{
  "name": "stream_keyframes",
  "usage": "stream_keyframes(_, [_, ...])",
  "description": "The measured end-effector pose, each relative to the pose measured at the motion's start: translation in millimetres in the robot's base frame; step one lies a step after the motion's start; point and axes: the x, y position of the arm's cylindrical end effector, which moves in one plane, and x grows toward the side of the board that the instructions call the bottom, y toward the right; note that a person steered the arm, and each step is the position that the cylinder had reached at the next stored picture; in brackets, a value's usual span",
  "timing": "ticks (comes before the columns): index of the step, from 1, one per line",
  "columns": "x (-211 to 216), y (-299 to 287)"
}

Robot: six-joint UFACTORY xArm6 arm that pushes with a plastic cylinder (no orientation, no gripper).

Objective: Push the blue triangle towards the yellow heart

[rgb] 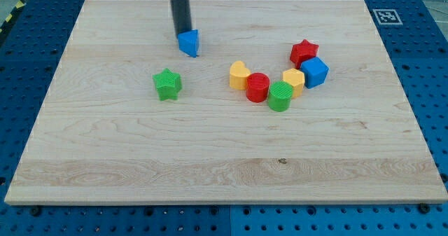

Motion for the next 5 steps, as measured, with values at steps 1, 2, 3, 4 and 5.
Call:
stream_keyframes(1, [5.8,-36.9])
stream_keyframes(2, [5.8,-39.7])
stream_keyframes(3, [14.0,-41.2])
stream_keyframes(4, [18.1,-49.9])
stream_keyframes(5, [17.7,-50.4])
